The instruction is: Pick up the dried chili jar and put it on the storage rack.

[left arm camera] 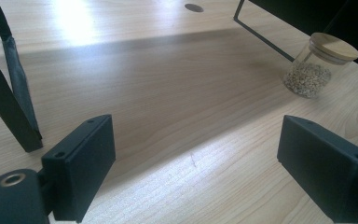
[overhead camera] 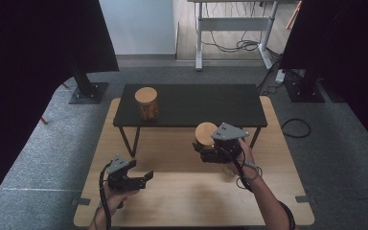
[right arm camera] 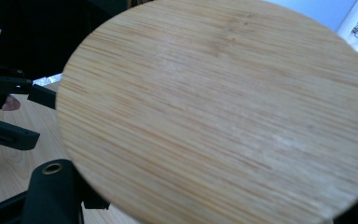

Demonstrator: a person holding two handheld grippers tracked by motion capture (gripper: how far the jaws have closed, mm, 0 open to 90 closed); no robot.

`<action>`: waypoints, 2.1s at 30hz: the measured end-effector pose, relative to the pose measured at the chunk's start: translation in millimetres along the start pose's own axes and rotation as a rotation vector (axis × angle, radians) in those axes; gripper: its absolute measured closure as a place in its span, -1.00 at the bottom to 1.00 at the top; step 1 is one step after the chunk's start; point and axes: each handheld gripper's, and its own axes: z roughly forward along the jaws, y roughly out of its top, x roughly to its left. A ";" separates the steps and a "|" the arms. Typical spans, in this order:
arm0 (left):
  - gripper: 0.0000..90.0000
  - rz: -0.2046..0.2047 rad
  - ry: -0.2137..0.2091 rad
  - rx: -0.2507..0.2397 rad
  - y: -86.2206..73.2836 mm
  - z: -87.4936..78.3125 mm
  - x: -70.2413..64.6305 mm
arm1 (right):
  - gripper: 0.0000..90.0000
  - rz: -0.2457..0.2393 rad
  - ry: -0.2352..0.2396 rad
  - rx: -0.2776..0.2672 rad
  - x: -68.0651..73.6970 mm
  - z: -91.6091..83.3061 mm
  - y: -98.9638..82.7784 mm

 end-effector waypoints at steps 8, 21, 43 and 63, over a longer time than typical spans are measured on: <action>-0.76 0.001 0.002 0.001 0.1 0.2 -0.6 | -0.45 -0.011 0.001 0.007 -2.0 2.2 8.2; -0.77 0.006 -0.005 -0.002 0.6 0.0 -1.9 | -0.45 -0.018 -0.008 0.010 -7.5 3.4 18.5; -0.77 -0.002 0.011 -0.022 -0.1 -3.7 -2.4 | -0.45 -0.019 -0.037 0.003 -13.3 6.0 31.1; -0.77 0.005 0.003 -0.018 0.2 -3.0 -2.2 | -0.45 -0.009 -0.053 0.005 -21.1 15.4 44.8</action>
